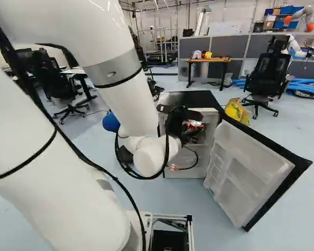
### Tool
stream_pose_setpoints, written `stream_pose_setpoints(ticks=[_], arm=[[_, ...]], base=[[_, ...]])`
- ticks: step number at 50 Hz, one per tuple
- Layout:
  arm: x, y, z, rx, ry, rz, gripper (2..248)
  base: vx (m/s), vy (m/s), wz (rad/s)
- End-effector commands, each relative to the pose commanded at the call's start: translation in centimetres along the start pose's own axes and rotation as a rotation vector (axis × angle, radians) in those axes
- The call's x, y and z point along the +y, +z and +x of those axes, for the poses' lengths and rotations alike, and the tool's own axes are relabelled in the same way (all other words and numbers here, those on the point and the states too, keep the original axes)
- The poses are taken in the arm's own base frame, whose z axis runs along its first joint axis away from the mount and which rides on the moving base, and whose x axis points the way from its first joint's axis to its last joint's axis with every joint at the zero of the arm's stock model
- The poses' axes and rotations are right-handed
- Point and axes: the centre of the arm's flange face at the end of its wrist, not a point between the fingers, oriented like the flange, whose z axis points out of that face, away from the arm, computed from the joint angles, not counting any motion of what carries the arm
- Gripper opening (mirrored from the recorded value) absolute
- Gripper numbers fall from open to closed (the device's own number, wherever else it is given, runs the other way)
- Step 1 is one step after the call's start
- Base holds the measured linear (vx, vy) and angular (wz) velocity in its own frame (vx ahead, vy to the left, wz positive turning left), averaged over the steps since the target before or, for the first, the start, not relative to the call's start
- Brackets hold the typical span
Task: Grab a drink from the fridge
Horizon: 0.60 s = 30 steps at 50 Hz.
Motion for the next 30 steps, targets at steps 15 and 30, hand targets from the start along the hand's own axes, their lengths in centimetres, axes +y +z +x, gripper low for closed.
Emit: stream_pose_setpoints(ticks=[15,30], arm=[[-0.6,-1.1,0.5,-0.01,-0.049,0.05,93],[-1.0,-1.8,1.0,-0.028,-0.104,0.096,93]], base=[[0.0,0.0,0.0],[0.0,0.0,0.0]])
